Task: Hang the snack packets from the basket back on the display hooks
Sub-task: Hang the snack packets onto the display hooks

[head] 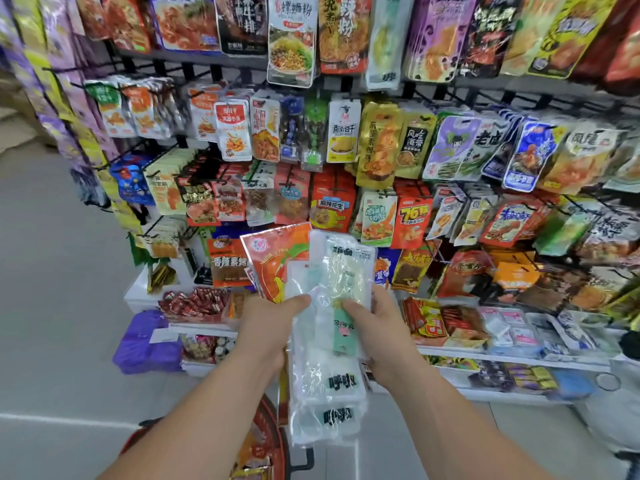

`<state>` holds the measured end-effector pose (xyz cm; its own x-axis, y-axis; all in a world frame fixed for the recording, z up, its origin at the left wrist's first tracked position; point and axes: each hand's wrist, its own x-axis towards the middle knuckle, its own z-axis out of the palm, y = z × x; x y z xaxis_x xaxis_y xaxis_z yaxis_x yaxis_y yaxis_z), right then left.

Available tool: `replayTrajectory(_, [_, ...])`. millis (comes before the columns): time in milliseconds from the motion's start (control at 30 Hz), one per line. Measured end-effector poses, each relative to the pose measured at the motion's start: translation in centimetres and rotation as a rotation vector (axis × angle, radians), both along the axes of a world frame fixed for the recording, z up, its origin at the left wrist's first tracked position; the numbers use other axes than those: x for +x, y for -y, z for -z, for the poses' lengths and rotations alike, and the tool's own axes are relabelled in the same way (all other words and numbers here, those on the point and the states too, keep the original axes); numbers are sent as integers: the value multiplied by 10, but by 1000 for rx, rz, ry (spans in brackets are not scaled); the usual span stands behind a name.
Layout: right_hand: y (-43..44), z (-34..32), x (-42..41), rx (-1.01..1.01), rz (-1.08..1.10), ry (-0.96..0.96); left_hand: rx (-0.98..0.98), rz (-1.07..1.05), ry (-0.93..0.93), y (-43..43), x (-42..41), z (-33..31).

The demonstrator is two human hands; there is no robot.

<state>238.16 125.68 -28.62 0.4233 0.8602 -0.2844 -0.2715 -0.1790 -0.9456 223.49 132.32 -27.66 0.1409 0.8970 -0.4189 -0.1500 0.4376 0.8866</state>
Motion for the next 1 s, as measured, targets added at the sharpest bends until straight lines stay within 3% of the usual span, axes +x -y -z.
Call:
replayTrajectory(267, [11, 2, 89, 26, 16, -171, -21, -23, -5, 14, 80, -15])
replayTrajectory(567, [15, 6, 206, 137, 11, 48, -23, -140, -13, 35, 196, -12])
replayTrajectory(1000, [18, 6, 257, 50, -10, -250, -5, -126, -24, 35, 251, -11])
